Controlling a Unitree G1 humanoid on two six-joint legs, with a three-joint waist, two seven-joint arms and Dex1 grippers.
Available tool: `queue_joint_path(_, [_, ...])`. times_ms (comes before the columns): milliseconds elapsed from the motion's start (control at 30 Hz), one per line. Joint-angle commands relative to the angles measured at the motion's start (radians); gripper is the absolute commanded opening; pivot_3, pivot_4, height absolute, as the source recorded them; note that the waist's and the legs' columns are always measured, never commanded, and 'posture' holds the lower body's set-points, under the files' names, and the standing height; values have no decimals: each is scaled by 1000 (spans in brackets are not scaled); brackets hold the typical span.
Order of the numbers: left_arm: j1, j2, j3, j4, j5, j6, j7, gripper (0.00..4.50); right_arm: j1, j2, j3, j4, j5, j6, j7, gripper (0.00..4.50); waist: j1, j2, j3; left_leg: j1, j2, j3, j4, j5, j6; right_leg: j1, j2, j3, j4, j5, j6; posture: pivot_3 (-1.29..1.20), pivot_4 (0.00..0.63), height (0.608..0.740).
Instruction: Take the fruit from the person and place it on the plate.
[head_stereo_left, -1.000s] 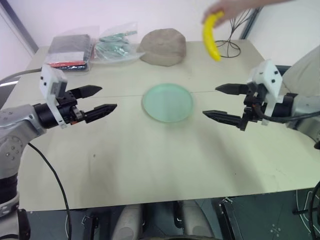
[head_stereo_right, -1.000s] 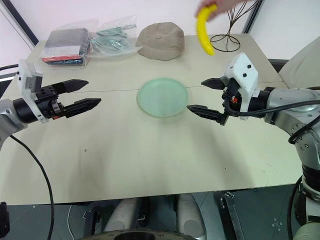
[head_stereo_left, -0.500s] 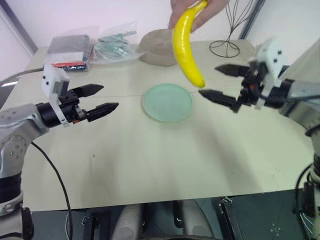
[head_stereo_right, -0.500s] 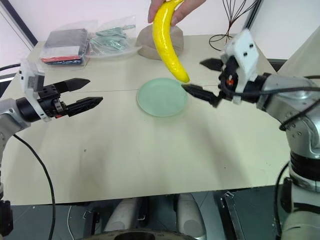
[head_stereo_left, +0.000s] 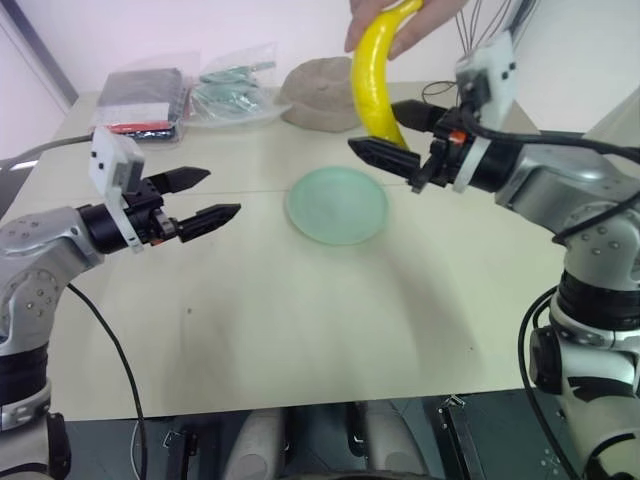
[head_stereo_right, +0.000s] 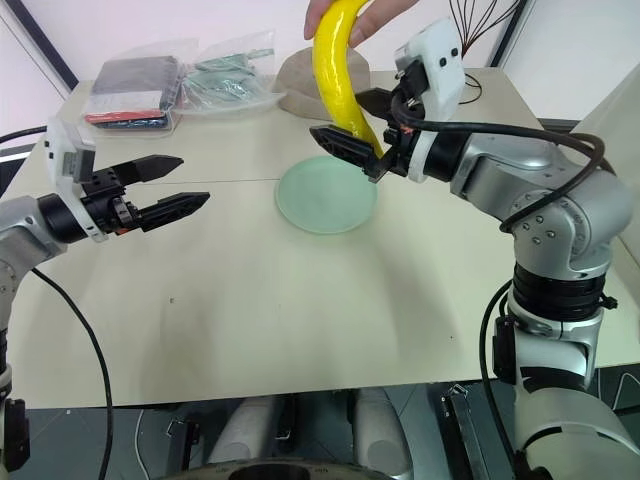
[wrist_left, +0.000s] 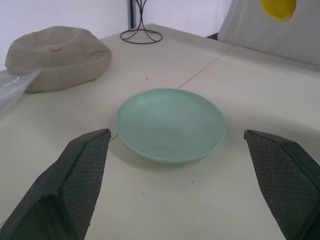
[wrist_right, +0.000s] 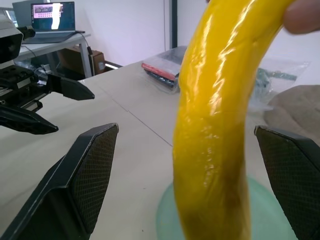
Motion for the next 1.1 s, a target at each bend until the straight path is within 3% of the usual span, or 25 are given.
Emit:
queue_joint_path(33, [3, 6, 30, -35, -6, -10, 9, 4500, -19, 9, -8, -18, 0, -7, -15, 4454, 0, 0, 0, 0, 0, 0, 0, 0, 0, 0, 0, 0, 0, 0, 0, 0, 150, 740])
queue_joint_path(133, [5, 7, 31, -38, -8, -10, 13, 4500, -22, 14, -4, -12, -4, -10, -19, 4454, 0, 0, 0, 0, 0, 0, 0, 0, 0, 0, 0, 0, 0, 0, 0, 0, 150, 740])
queue_joint_path(167, [5, 8, 31, -38, -8, -10, 14, 4500, -23, 14, -2, -10, -7, -13, -18, 4228, 0, 0, 0, 0, 0, 0, 0, 0, 0, 0, 0, 0, 0, 0, 0, 0, 150, 740])
queue_joint_path(233, [8, 9, 33, -41, -10, -9, 17, 4500, -22, 15, -1, -11, -8, -14, -18, 3628, 0, 0, 0, 0, 0, 0, 0, 0, 0, 0, 0, 0, 0, 0, 0, 0, 150, 740])
queue_joint_path(400, [11, 11, 35, -46, -12, -6, 20, 4500, -23, 17, 2, -11, -7, -8, -18, 1210, -1, 0, 0, 0, 0, 0, 0, 0, 0, 0, 0, 0, 0, 0, 0, 0, 150, 740])
queue_joint_path(733, [8, 13, 34, -46, -10, -4, 26, 4500, -34, 70, -27, 27, 25, 77, -95, 1210, -1, 0, 0, 0, 0, 0, 0, 0, 0, 0, 0, 0, 0, 0, 0, 0, 150, 740])
queue_joint_path(933, [4, 13, 33, -47, -9, -2, 33, 4500, -109, 291, -138, 203, 50, 210, -321, 1210, -4, 0, 0, 0, 0, 0, 0, 0, 0, -1, 0, 0, 1, 0, 0, 0, 150, 740])
queue_joint_path(1100, [6, 16, 34, -53, -9, 1, 40, 4500, -147, 409, -173, 326, 25, 210, -405, 1210, -5, 0, 0, 0, 0, 0, -1, 0, 0, -1, 0, 0, 1, 0, 0, 0, 150, 740])
